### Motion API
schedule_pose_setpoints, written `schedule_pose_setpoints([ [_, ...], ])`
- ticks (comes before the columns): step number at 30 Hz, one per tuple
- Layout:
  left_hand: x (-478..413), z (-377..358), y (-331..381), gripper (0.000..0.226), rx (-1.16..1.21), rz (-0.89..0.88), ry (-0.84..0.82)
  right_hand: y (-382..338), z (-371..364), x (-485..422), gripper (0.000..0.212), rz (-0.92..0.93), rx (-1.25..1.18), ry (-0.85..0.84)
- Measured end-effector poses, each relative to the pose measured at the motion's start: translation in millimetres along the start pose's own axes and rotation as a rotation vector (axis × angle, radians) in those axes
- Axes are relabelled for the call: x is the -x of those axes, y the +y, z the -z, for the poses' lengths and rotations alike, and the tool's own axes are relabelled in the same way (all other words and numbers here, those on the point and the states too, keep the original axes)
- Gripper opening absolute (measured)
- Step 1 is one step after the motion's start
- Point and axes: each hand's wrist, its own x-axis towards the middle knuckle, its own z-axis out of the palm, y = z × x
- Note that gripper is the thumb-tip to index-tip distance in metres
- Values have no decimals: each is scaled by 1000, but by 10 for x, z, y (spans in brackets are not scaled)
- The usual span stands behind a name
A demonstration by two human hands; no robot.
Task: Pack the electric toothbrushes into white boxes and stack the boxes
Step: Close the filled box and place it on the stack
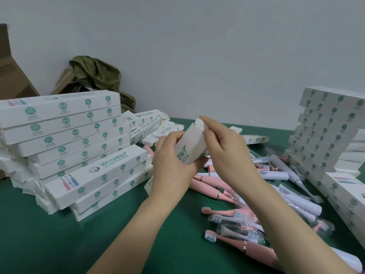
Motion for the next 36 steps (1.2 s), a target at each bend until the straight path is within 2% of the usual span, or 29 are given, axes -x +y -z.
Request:
schedule_pose_setpoints([
  [4,-5,17,4,57,-19,-29,10,37,-42,13,32,77,23,2],
  [7,14,11,17,60,-7,-46,4,62,-137,41,54,93,102,-22],
  [8,18,6,9,58,3,-53,11,67,-178,53,55,101,126,-17],
  [12,18,-19,-28,51,60,-43,25,94,-282,80,46,144,229,56],
  [15,36,-20,-20,67,77,-84,4,121,-245,70,47,172,329,41],
  [17,39,-16,-44,68,84,-99,-12,126,-204,75,47,175,369,14],
  [19,47,-25,-47,60,75,-91,-33,130,-162,100,46,145,306,8],
  [22,39,-6,44,64,-15,-105,-63,105,-88,142,35,19,-79,137],
  [24,-80,113,143,67,-162,-185,-28,116,-34,107,31,-53,-294,275],
  [26,-311,309,231,54,-384,-204,-22,201,2,39,29,-162,-307,311],
  [28,-545,528,266,31,-683,-84,-125,343,-48,13,26,-272,-109,200],
  [31,-746,738,182,39,-1027,170,-322,577,-223,78,19,-361,315,-134],
  [33,-775,814,69,38,-1116,262,-390,654,-327,140,20,-354,484,-297],
  [36,-755,886,-122,33,-1146,343,-449,678,-398,185,22,-347,500,-332],
])
